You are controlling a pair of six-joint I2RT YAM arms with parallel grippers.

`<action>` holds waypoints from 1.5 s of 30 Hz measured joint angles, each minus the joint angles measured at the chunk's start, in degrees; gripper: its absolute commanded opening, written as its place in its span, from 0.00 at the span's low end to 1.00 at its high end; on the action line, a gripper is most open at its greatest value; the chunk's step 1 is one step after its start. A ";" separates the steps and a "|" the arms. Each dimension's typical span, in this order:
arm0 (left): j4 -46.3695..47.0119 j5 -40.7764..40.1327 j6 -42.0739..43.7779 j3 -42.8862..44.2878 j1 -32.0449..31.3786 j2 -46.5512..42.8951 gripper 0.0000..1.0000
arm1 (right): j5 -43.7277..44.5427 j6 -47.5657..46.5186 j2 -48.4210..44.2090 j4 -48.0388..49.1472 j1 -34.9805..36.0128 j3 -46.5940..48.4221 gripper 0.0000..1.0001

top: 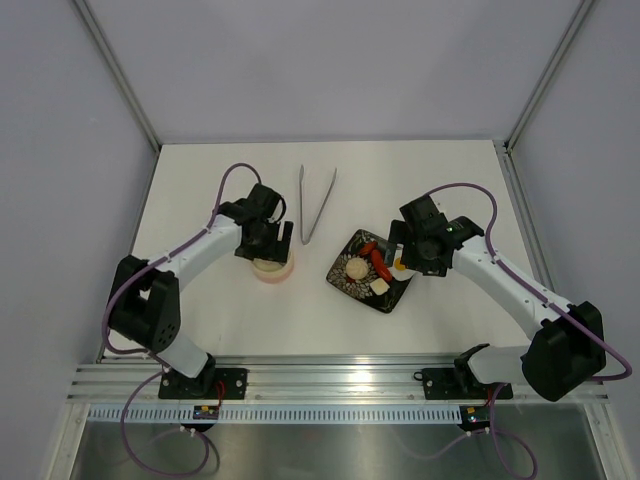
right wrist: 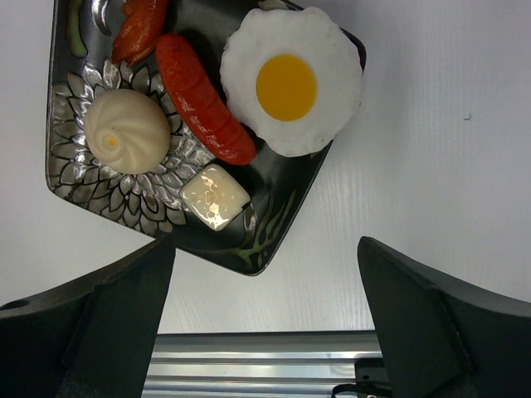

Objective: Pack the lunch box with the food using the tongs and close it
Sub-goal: Close the box lid on the packing box, then reset both arms

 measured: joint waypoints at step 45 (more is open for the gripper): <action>-3.74 -5.88 -9.11 4.57 -3.45 -12.02 0.56 | -0.81 0.00 -0.90 -0.33 0.00 0.79 0.99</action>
